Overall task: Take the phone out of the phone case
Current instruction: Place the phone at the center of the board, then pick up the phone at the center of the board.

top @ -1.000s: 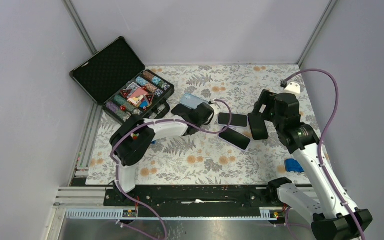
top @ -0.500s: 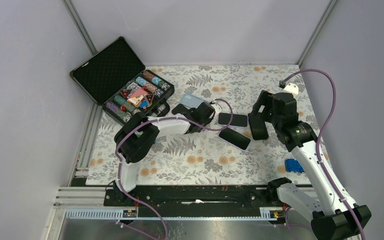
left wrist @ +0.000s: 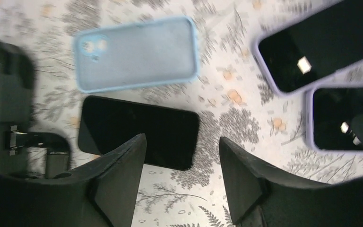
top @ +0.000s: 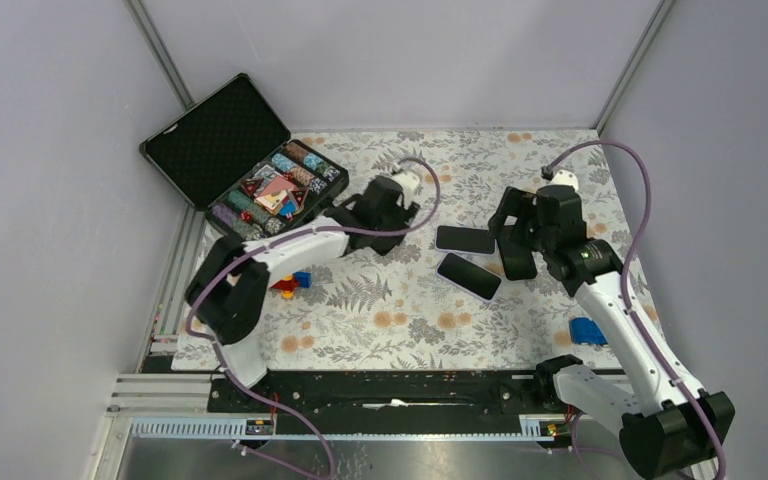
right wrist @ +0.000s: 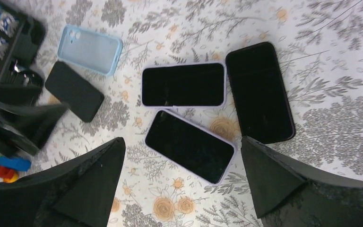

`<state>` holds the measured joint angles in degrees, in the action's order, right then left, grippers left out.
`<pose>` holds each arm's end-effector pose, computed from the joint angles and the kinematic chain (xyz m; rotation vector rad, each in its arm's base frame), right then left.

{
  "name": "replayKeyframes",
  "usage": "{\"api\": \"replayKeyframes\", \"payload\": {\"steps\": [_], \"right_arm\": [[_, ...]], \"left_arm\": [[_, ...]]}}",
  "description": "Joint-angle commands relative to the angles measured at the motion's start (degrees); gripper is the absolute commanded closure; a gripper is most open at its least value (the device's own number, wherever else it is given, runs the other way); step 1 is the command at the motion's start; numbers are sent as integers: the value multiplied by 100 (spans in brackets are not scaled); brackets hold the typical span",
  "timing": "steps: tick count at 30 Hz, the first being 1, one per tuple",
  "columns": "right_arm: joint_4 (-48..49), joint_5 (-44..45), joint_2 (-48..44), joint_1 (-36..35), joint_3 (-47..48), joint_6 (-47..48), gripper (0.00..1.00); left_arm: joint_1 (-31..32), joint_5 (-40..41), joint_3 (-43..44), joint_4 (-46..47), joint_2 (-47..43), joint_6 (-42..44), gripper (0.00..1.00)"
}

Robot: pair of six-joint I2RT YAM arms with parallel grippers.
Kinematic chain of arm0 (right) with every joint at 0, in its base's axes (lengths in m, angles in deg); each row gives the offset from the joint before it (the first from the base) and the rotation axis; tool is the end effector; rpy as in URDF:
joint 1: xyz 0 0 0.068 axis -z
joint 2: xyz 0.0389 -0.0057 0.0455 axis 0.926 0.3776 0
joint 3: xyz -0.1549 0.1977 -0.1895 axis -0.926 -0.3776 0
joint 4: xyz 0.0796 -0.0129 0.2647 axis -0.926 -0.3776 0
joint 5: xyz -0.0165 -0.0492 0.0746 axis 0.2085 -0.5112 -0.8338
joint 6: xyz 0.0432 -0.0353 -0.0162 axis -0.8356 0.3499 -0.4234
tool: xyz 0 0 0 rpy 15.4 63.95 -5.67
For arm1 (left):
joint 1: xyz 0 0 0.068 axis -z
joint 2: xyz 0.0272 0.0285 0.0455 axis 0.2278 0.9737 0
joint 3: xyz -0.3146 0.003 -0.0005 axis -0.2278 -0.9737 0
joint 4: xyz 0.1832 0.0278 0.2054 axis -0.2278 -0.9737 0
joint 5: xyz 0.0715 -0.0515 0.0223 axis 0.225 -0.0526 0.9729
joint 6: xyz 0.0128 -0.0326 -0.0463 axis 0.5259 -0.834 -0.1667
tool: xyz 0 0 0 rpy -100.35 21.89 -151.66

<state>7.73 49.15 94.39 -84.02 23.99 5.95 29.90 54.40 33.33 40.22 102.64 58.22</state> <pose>0.2067 0.0532 0.3620 0.2483 2.0687 0.2671 0.3154 -0.2841 0.2473 0.7528 2.1760 -0.1757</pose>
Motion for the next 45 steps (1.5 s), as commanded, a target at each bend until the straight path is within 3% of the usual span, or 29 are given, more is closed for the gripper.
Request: {"api": "replayKeyframes", "payload": {"steps": [1, 7, 11, 17, 20, 26, 33, 45], "right_arm": [[123, -761, 225, 26, -128, 158, 0], [178, -1040, 732, 22, -333, 135, 2], [486, -1438, 1013, 21, -587, 419, 2], [576, -1330, 2079, 21, -330, 676, 2], [621, -1348, 2703, 25, -133, 631, 2], [1002, -1581, 3292, 53, 34, 578, 2], [964, -2066, 3877, 327, 305, 707, 2], [940, -2830, 3831, 319, -250, 478, 2]], "left_arm": [[-394, -164, -143, 438, -759, -970, 36], [-580, -390, -777, 1095, -1762, -1961, 28], [-580, -754, -1549, 1924, -2823, -1965, 15], [-572, -636, -1944, 1898, -3843, -1891, 2], [-572, -718, -2098, 1858, -4130, -1830, 1], [-563, -832, -2159, 1707, -4369, -1724, 1], [-545, -990, -1691, 1158, -4010, -1392, 1], [-536, -1033, -1671, 1132, -4034, -1383, 1]]}}
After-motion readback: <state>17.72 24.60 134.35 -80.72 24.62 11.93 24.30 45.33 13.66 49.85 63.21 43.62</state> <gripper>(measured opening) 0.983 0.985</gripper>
